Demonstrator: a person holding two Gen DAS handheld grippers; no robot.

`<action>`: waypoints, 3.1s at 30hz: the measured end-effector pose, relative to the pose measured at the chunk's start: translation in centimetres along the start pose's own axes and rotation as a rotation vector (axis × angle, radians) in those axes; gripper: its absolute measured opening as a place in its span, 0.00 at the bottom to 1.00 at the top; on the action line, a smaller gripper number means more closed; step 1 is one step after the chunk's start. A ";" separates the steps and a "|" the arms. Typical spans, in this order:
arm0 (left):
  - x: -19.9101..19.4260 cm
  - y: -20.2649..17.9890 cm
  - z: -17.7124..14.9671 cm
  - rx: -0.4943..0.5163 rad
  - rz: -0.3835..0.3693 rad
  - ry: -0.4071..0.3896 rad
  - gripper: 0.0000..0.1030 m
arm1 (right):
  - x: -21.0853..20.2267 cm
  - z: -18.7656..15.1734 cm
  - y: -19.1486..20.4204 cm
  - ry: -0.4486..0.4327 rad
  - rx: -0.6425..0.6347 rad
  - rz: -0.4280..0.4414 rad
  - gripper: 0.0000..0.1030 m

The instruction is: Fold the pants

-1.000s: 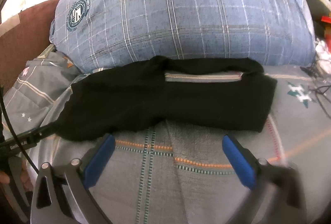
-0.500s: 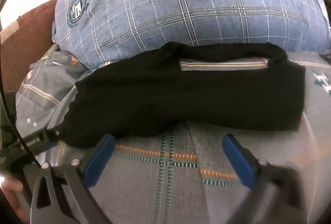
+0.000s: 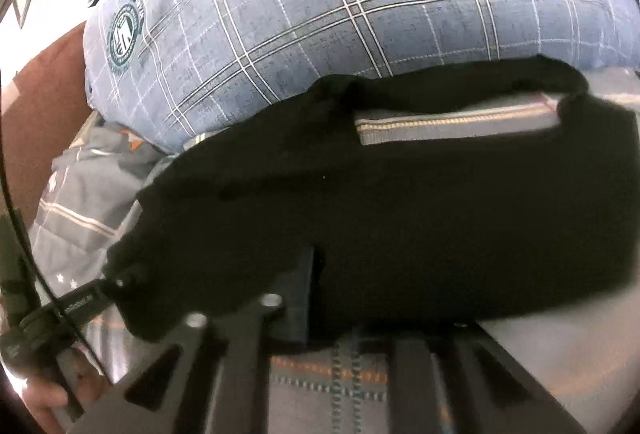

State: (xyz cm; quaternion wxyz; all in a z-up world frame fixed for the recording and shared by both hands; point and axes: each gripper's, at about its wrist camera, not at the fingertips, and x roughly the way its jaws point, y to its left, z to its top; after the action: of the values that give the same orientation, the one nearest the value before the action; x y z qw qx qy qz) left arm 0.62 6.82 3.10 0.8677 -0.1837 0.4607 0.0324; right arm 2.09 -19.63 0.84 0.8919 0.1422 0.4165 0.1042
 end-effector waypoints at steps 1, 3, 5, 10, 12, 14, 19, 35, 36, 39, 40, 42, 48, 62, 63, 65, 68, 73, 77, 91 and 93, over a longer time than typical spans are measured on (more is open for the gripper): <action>-0.7 0.2 0.1 0.008 -0.003 -0.008 0.13 | -0.6 -0.3 0.5 -0.003 -0.018 0.007 0.06; -2.6 1.0 0.3 0.031 -0.006 -0.023 0.12 | -1.8 -1.0 1.8 0.012 -0.057 0.025 0.05; -4.3 2.4 0.0 0.057 0.001 -0.036 0.12 | -3.0 -1.9 3.6 0.028 -0.100 0.046 0.05; -3.7 6.2 -1.7 0.035 0.069 0.014 0.13 | -2.6 -4.7 6.9 0.091 -0.180 0.092 0.10; -2.4 6.8 -2.5 0.032 0.085 0.047 0.13 | -1.5 -5.9 7.1 0.128 -0.176 0.082 0.15; -2.2 6.5 -3.0 0.057 0.108 0.043 0.16 | -1.5 -6.5 6.7 0.163 -0.154 0.112 0.34; -2.9 6.4 -2.9 0.070 0.170 0.035 0.54 | -5.0 -5.8 4.2 0.108 -0.191 0.068 0.49; -7.4 1.3 -2.3 0.160 0.109 -0.114 0.76 | -11.7 -1.3 -10.6 -0.025 0.117 -0.126 0.69; -6.4 0.3 -2.5 0.174 0.087 -0.092 0.76 | -11.2 -0.9 -10.6 -0.024 0.105 -0.153 0.69; -4.3 -2.2 -3.1 0.189 0.005 -0.036 0.76 | -9.0 0.2 -11.6 -0.002 0.114 -0.178 0.69; -3.2 -3.2 -3.2 0.197 -0.011 -0.008 0.76 | -8.1 0.4 -11.9 0.016 0.123 -0.142 0.69; -1.4 -5.2 -3.9 0.232 -0.042 0.045 0.76 | -6.4 0.6 -12.5 0.070 0.143 -0.136 0.65; -0.2 -7.5 -4.3 0.281 -0.048 0.051 0.76 | -6.8 2.5 -9.0 0.012 0.067 -0.049 0.36; 2.2 -7.4 -4.3 0.268 -0.023 0.089 0.76 | -4.4 4.8 -7.4 -0.009 0.146 0.155 0.63; 2.2 -7.4 -4.3 0.265 -0.024 0.088 0.76 | -5.0 5.0 -8.4 -0.033 0.154 0.123 0.67; 2.3 -7.5 -4.2 0.264 -0.021 0.083 0.76 | -4.7 5.4 -10.7 -0.042 0.199 0.061 0.70; 2.5 -7.6 -4.4 0.271 -0.013 0.084 0.76 | -2.1 6.1 -12.5 0.015 0.230 -0.046 0.70; 2.5 -7.7 -4.6 0.285 -0.004 0.080 0.76 | 0.4 6.5 -11.4 0.042 0.125 -0.061 0.04; 1.7 -7.0 -4.5 0.266 -0.016 0.074 0.76 | -3.8 6.2 -11.5 -0.036 0.133 -0.034 0.04; -3.4 2.7 -5.2 0.139 0.114 -0.020 0.76 | -12.2 0.8 -19.1 0.242 0.036 -0.330 0.04; -3.5 4.8 -4.9 0.092 0.154 -0.004 0.76 | -10.9 0.2 -20.0 0.297 0.021 -0.350 0.04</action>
State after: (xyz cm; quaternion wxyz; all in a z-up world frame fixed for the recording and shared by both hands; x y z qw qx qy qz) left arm -6.33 9.96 2.10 0.8711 -0.1077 0.4727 0.0781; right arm -3.30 -41.68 1.90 0.8238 0.0602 0.5624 -0.0367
